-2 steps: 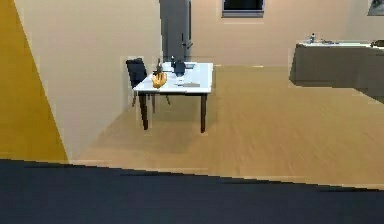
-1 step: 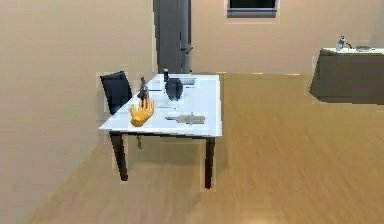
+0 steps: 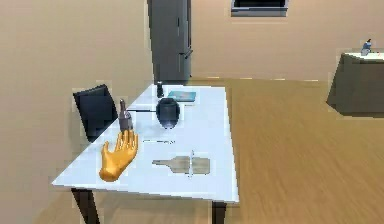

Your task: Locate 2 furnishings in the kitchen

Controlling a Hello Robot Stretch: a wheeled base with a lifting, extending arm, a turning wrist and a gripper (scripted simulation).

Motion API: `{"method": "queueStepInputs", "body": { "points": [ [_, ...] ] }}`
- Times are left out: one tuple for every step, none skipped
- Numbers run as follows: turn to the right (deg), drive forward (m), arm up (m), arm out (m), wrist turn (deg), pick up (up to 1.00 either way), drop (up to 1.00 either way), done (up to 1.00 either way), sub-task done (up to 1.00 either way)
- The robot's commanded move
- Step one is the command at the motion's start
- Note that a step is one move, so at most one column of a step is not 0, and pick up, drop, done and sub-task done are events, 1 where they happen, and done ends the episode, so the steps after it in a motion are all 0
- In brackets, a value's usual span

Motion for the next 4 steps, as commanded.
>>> {"method": "queueStepInputs", "body": {
  "points": [
    [0.0, 0.00, 0.00, 0.00, 0.0, 0.00, 0.00, 0.00, 1.00],
    [-45.0, 0.00, 0.00, 0.00, 0.0, 0.00, 0.00, 0.00, 0.00],
    [-21.0, 0.00, 0.00, 0.00, 0.0, 0.00, 0.00, 0.00, 0.00],
    [0.0, 0.75, 0.00, 0.00, 0.0, 0.00, 0.00, 0.00, 0.00]
  ]
}}
